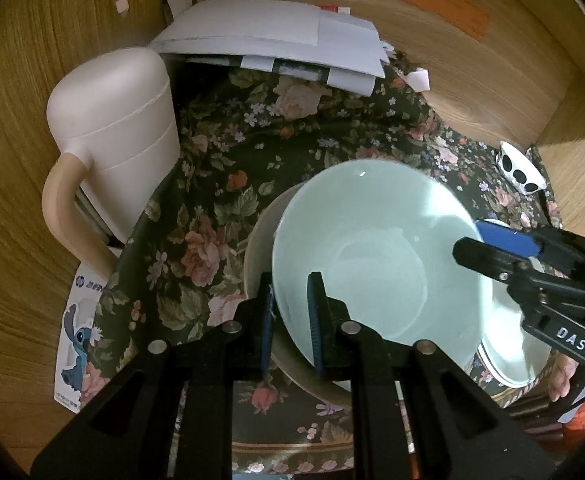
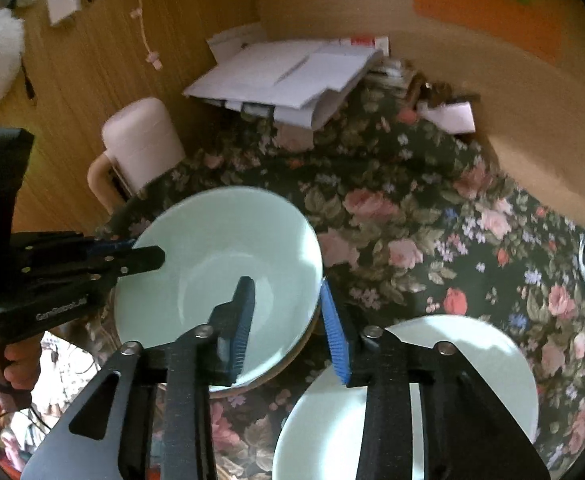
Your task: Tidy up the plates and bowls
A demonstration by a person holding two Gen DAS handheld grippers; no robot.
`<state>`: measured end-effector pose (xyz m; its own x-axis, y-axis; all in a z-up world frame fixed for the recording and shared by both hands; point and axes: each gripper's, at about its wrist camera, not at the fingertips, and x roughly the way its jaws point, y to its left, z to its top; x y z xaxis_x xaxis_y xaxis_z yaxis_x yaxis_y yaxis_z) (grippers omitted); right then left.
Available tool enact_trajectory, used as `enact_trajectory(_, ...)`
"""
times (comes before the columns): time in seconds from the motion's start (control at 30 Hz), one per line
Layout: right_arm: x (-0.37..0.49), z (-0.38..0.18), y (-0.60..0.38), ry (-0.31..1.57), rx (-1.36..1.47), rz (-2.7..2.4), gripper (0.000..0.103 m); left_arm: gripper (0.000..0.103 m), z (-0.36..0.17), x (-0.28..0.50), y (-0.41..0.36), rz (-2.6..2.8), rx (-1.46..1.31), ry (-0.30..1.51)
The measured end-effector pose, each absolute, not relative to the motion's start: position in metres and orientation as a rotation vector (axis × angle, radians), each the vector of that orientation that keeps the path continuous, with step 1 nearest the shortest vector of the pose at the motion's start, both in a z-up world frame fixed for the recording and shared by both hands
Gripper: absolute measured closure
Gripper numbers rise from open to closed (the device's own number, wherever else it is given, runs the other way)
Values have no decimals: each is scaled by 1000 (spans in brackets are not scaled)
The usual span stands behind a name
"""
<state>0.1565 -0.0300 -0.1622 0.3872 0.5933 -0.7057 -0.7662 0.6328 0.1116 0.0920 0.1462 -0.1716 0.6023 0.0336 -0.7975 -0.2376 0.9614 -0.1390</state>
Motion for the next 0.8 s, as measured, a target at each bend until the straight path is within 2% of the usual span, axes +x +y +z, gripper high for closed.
enact_trajectory(0.23, 160, -162, -32, 795, -229, 882, 70, 85, -170, 98, 147, 178, -241, 920)
enact_trajectory(0.33, 166, -160, -38, 798, -206, 873, 67, 71, -165, 102, 143, 170, -228, 924)
enact_trajectory(0.4, 169, -158, -44, 790, -189, 864, 62, 56, -161, 105, 140, 178, -209, 922)
enact_trajectory(0.47, 174, -153, -53, 771, -166, 849, 50, 46, -152, 106, 134, 202, -164, 880)
enact_trajectory(0.57, 180, -146, -66, 742, -144, 821, 45, 42, -136, 110, 125, 197, -123, 835)
enact_trajectory(0.8, 203, -127, -107, 690, -97, 728, 42, 36, -106, 131, 101, 146, -100, 781)
